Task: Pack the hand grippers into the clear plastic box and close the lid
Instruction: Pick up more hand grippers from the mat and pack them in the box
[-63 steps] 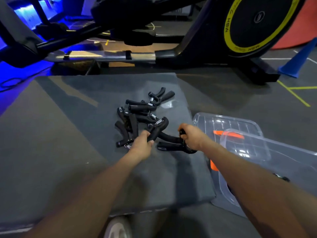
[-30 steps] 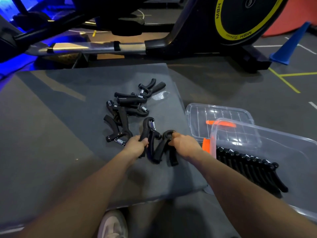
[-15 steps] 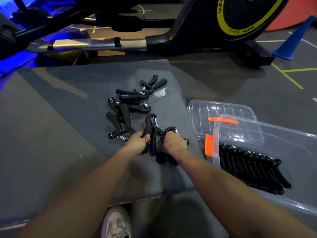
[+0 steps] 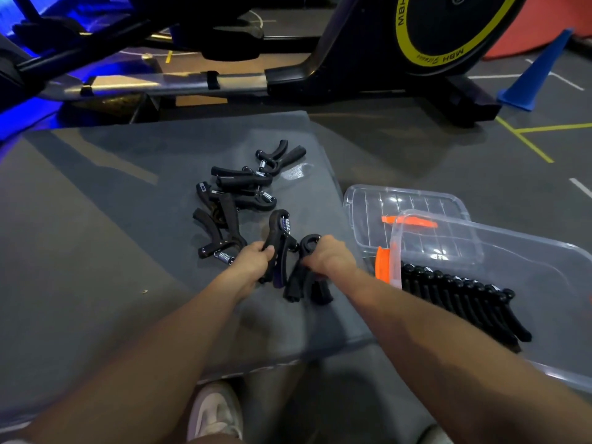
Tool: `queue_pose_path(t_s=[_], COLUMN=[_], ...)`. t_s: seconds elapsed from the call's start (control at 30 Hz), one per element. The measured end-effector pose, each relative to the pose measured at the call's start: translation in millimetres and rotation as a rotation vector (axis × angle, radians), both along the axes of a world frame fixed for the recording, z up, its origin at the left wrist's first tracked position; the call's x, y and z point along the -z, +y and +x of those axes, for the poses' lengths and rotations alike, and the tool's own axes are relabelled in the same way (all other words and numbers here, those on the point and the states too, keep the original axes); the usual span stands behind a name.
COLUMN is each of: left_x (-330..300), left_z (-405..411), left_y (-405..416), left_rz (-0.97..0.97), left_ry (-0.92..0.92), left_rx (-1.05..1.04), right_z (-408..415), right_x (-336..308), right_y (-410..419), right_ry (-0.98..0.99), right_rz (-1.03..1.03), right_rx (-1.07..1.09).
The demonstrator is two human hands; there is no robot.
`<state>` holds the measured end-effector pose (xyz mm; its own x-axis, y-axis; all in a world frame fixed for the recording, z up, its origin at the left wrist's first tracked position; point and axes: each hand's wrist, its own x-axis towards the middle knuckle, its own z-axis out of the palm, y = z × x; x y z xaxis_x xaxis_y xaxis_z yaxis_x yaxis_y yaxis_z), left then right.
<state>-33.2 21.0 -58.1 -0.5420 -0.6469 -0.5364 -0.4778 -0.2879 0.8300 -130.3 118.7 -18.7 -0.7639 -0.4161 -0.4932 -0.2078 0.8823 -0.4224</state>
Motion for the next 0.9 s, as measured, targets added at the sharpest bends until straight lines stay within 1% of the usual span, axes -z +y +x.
queue_pose_path(t_s=[0.1, 0.17, 0.23, 0.43, 0.53, 0.6, 0.67, 0.7, 0.83, 0.9], left_x=[1, 1, 1, -2, -4, -6, -8, -9, -11, -11], left_z=[0, 1, 2, 2, 1, -1, -1, -1, 2, 1], left_y=[-1, -2, -2, -3, 0, 2, 4, 5, -1, -3], left_rz=[0.006, 0.009, 0.005, 0.006, 0.008, 0.018, 0.055, 0.064, 0.064, 0.077], left_ry=[0.004, 0.011, 0.018, 0.009, 0.023, 0.044, 0.061, 0.058, -0.035, -0.078], left_rx=[-0.001, -0.006, -0.002, 0.005, -0.009, -0.023, -0.042, -0.036, 0.059, 0.085], right_z=[20, 25, 23, 14, 0, -1, 6, 10, 9, 7], right_x=[20, 26, 27, 19, 0, -11, -14, -14, -8, -8], right_y=[-6, -9, -11, -10, -13, -17, -21, -22, -25, -24], right_ry=[0.075, 0.116, 0.112, -0.108, -0.298, -0.415, -0.465, -0.484, -0.527, -0.472], right_rz=[0.028, 0.03, 0.03, -0.044, -0.217, -0.267, -0.253, -0.262, -0.334, -0.323], right_rx=[-0.089, -0.085, -0.069, 0.099, 0.161, 0.094, -0.001, -0.015, -0.033, -0.106])
